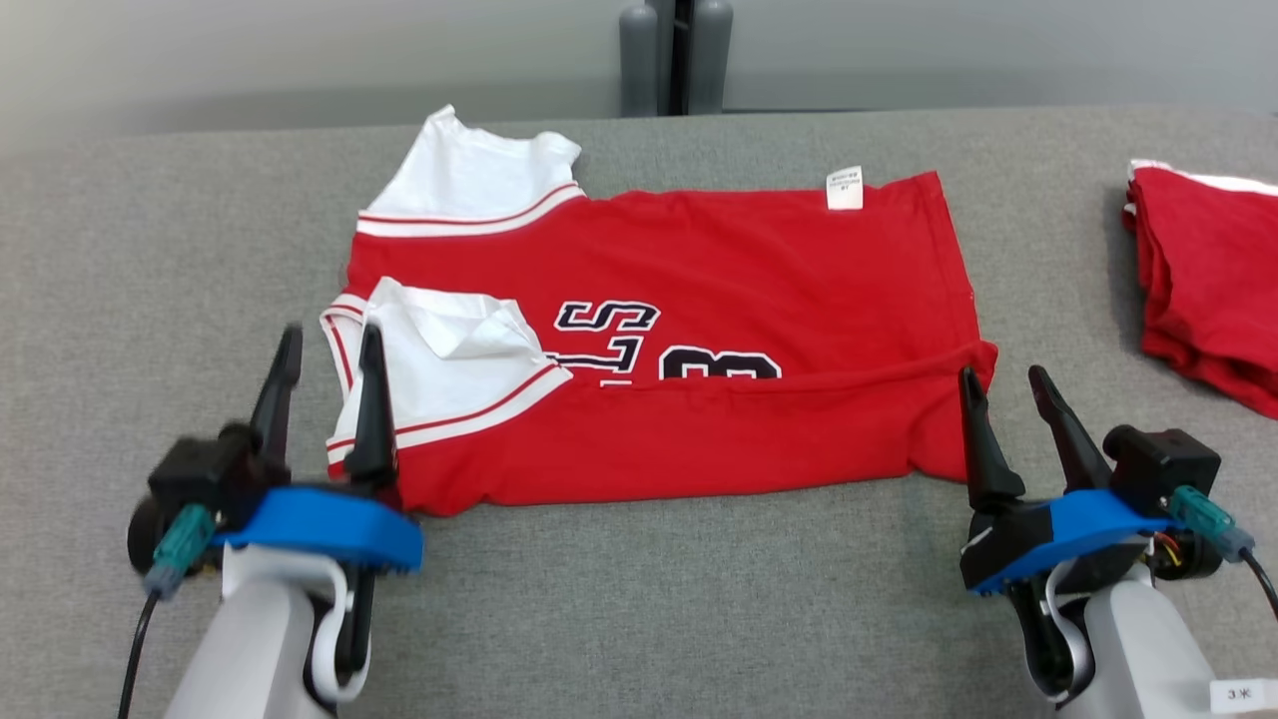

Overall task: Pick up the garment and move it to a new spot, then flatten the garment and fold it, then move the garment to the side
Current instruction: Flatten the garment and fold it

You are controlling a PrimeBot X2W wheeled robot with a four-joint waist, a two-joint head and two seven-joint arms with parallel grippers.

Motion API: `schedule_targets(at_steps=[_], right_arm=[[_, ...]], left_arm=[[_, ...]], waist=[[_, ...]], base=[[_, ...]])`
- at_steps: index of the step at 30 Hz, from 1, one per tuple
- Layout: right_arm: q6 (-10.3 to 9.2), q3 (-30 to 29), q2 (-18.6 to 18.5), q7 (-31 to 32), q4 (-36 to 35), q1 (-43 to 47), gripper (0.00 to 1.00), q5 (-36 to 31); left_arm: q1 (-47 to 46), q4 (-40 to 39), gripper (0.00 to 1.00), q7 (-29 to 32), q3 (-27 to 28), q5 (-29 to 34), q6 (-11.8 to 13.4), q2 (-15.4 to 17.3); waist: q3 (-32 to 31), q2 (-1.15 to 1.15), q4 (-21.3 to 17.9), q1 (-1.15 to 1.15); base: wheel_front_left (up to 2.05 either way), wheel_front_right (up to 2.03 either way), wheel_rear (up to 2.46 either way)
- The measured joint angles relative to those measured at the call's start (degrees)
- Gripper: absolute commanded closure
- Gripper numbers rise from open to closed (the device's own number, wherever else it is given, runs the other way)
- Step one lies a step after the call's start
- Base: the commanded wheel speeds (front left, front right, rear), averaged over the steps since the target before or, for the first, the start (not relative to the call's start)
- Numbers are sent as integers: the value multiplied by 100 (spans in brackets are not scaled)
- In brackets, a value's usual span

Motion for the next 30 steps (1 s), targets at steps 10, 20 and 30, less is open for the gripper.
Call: schedule_targets(at_steps=[10, 20, 30], right_arm=[[0, -43, 0, 378, -328, 430, 0, -113], [0, -66, -1, 548, -434, 468, 0, -200], [0, -54, -1, 804, -147, 402, 0, -193]], left_arm=[[1156, -200, 0, 1263, 190, -594, 323, 138], [1261, -166, 0, 2112, 356, -1014, 706, 67], [1123, -135, 100, 2037, 386, -1098, 684, 20]], waist=[[-314, 0, 38, -1], [-89, 0, -151, -1], [40, 0, -211, 0]], base=[[0, 0, 0], [0, 0, 0], [0, 0, 0]])
